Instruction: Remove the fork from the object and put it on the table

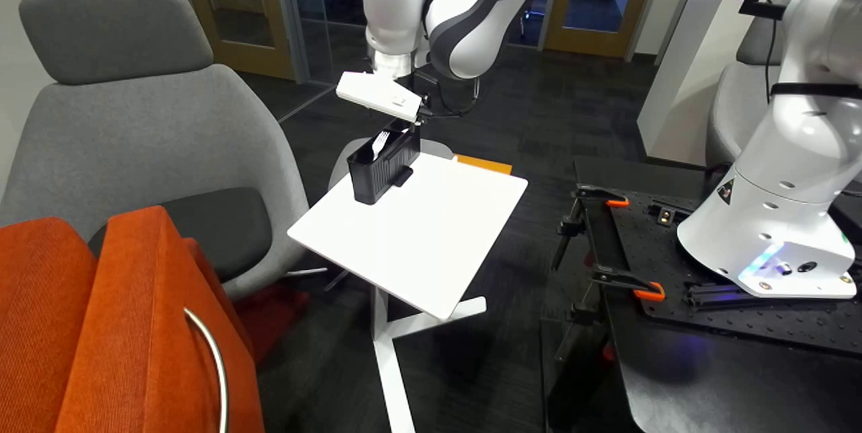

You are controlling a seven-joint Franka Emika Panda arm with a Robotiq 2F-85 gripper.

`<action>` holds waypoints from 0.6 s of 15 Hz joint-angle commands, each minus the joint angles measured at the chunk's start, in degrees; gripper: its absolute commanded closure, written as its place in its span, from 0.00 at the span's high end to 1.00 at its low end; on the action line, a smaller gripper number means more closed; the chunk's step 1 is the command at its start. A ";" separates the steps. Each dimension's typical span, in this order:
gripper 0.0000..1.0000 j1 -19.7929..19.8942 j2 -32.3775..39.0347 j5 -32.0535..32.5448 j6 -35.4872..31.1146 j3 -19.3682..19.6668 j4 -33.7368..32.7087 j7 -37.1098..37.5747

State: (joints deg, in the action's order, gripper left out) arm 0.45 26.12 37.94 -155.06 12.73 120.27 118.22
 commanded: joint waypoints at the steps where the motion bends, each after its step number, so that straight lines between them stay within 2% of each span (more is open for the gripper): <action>1: 0.78 -1.29 0.75 -2.70 -0.58 1.57 -1.12 -2.13; 2: 0.79 -1.31 0.88 -3.21 -0.57 1.70 -1.33 -2.53; 4: 0.71 -1.07 1.33 -4.56 -0.64 1.68 -2.16 -4.39; 5: 0.74 -0.96 1.61 -5.39 -0.90 1.66 -2.51 -5.57; 9: 0.68 -1.04 3.86 -10.24 -1.13 1.57 -4.51 -11.63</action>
State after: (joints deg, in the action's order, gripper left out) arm 0.06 27.57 31.10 -155.07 13.46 118.03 110.59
